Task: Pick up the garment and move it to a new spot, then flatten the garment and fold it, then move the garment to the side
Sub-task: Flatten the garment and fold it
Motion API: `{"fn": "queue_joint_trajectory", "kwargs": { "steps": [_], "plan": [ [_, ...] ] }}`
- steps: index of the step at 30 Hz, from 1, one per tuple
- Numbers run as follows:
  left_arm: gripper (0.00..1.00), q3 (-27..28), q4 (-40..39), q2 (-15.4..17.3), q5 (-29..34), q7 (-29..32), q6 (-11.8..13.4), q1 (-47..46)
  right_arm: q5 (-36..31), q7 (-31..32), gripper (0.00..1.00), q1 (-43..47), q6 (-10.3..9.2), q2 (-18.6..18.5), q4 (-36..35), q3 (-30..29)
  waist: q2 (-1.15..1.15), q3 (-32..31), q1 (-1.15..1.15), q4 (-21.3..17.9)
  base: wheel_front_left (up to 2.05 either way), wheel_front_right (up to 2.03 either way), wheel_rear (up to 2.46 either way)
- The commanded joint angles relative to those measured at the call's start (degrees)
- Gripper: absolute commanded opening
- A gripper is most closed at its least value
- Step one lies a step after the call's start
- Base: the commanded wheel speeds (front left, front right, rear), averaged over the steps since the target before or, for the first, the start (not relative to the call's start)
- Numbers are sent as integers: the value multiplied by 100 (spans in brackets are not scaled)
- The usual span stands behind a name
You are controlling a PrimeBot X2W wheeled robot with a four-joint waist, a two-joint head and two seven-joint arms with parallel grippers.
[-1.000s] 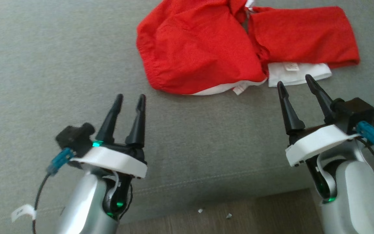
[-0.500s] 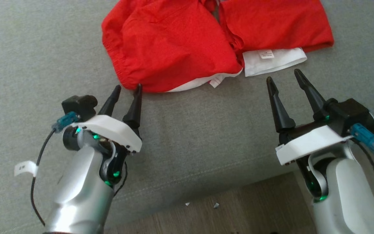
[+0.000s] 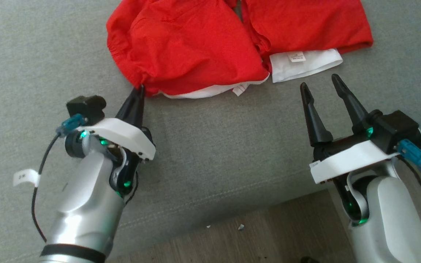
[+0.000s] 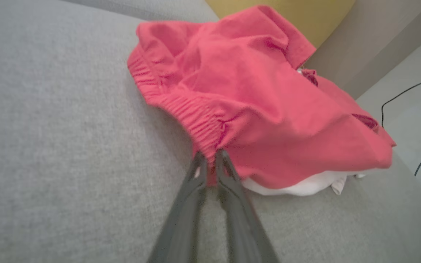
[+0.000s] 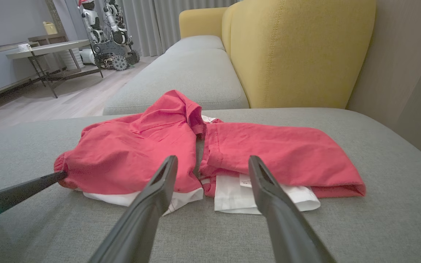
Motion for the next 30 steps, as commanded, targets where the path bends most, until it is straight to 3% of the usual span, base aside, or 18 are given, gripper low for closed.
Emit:
{"fn": "queue_joint_trajectory", "kwargs": {
  "steps": [1, 15, 20, 24, 30],
  "plan": [
    [0, 153, -219, 170, -8, -129, -30, -227, 40, -65, 100, -161, 36, 60, -169, 119, 0, -19, 0, 30, 0, 0, 0],
    [0, 555, -1671, 695, 561, -348, 221, 602, -55, -86, 100, -61, 36, 61, 50, 87, 0, -506, 0, 591, 0, 0, 0],
    [0, 752, -2201, 1042, 754, -325, 543, 961, -69, -60, 100, -48, 36, 61, 46, 121, 0, -531, 0, 742, 0, 0, 0],
    [0, 697, -2530, 1361, 1000, 86, 708, 1001, -84, -64, 100, -81, 36, 61, 35, 160, 0, -409, 0, 788, 0, 0, 0],
    [0, 349, -2589, 1777, 1384, 1055, 632, 681, -13, -113, 100, -248, 36, 61, 116, 353, 0, -127, 0, 645, 0, 0, 0]
  ]
}}
